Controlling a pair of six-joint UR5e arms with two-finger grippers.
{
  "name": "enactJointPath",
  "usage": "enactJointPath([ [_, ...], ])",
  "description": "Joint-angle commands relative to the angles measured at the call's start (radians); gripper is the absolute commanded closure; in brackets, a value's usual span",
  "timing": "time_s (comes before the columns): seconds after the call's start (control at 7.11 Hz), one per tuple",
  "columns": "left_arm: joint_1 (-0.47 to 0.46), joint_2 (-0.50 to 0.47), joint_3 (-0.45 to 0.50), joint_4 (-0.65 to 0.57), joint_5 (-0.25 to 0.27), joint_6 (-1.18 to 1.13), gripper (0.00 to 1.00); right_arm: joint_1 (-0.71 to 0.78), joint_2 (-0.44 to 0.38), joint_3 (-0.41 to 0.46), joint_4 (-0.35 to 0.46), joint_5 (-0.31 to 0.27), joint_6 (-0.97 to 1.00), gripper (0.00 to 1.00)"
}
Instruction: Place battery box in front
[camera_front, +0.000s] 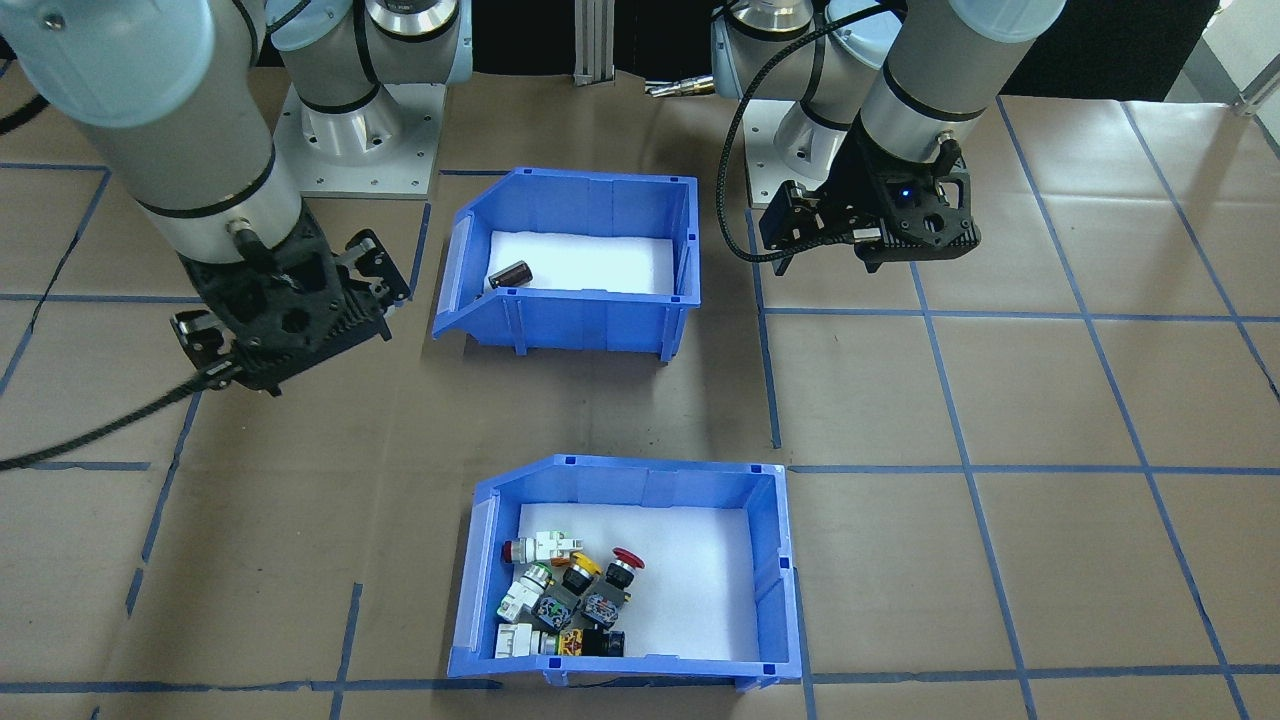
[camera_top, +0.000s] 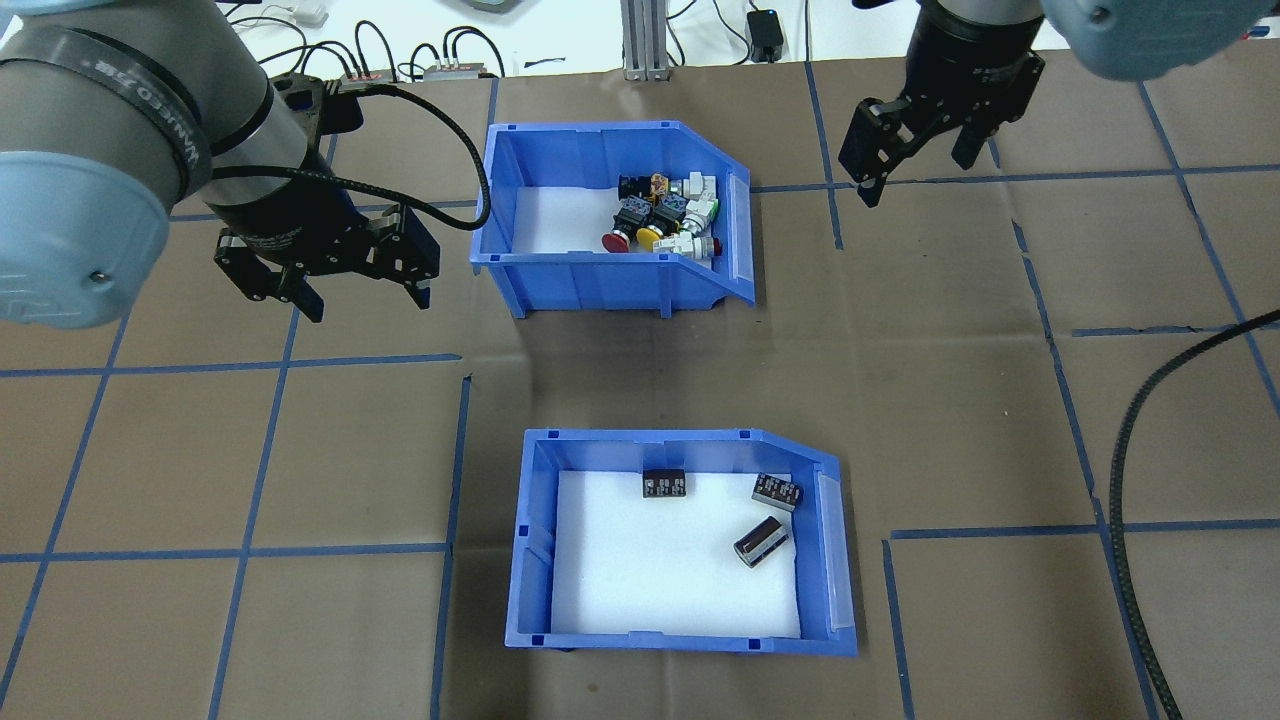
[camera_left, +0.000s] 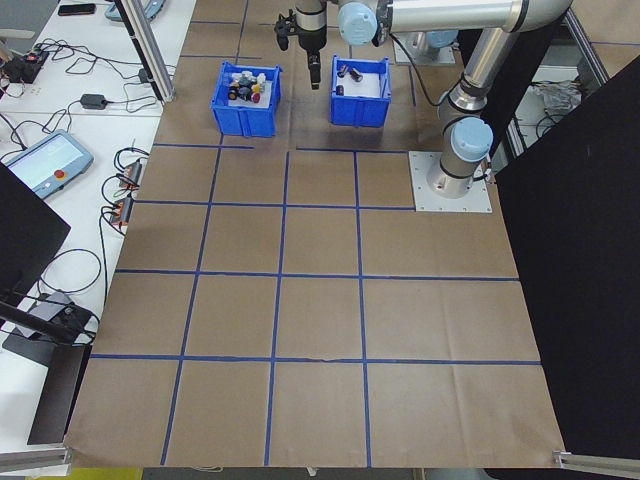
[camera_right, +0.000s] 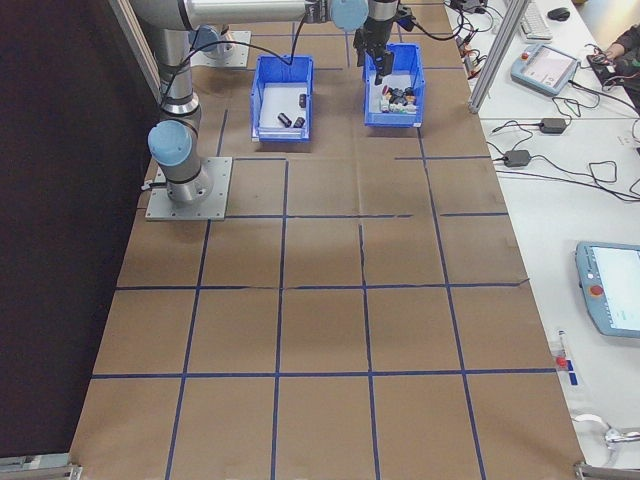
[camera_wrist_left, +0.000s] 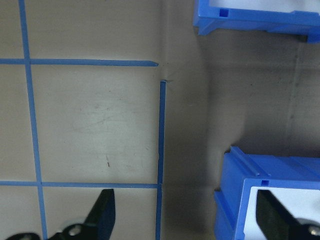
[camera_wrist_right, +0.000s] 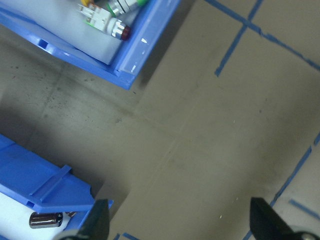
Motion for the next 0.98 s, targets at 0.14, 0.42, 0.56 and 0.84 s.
enactJointPath([
  [0.14, -0.016, 0.038, -0.018, -0.014, -0.037, -0.335, 0.01, 0.138, 0.138, -0.161, -0.014, -0.002, -0.229, 0.0],
  [0.42, -0.019, 0.101, -0.127, -0.003, -0.05, -0.561, 0.01, 0.192, 0.178, -0.175, -0.021, 0.0, -0.366, 0.0],
  [0.56, -0.022, 0.177, -0.191, 0.001, -0.066, -0.69, 0.01, 0.224, 0.2, -0.175, -0.051, 0.001, -0.405, 0.0],
  [0.84, -0.039, 0.334, -0.34, 0.005, -0.1, -0.943, 0.01, 0.313, 0.278, -0.175, -0.161, -0.01, -0.424, 0.0],
])
